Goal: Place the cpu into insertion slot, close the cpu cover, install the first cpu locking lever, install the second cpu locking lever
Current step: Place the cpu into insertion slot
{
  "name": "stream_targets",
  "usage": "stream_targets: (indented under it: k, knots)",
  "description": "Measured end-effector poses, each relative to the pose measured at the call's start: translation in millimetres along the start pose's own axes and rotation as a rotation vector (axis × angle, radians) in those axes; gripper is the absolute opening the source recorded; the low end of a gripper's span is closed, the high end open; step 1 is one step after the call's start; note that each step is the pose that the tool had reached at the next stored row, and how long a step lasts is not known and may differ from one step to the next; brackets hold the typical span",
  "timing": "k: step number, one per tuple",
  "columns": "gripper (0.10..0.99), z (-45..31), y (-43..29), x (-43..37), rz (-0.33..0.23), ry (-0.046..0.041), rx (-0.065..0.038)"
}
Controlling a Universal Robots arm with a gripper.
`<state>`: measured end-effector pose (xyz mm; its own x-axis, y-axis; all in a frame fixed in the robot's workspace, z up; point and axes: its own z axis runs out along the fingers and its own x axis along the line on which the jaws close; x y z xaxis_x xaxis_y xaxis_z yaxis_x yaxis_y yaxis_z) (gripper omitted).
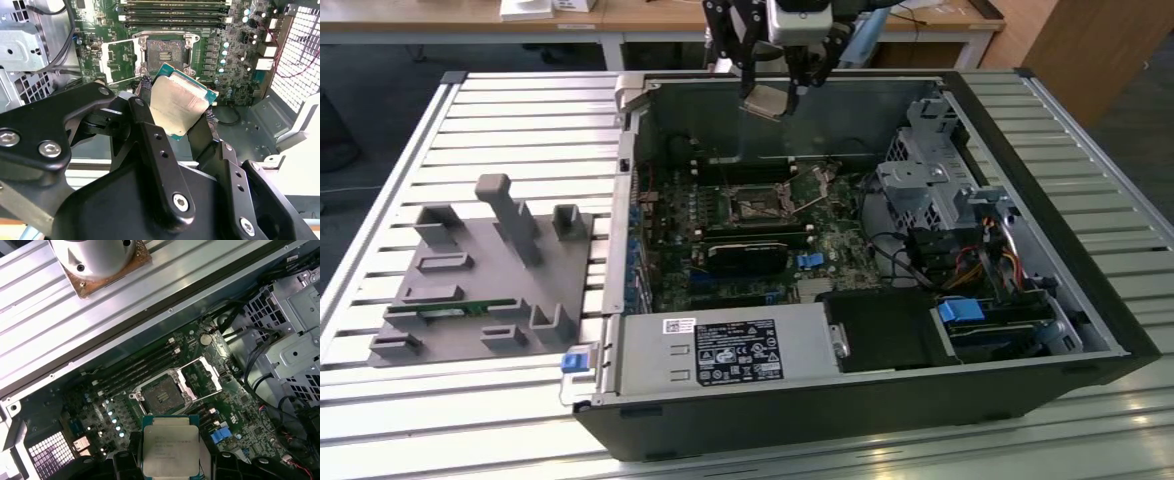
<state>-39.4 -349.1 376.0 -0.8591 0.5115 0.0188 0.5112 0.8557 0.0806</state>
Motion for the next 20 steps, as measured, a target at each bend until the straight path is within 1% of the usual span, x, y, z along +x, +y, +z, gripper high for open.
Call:
stream_targets:
  k: [20]
  knots:
    - [0.541,0.0,-0.8,1.2,0.08,-0.0065,-0.002]
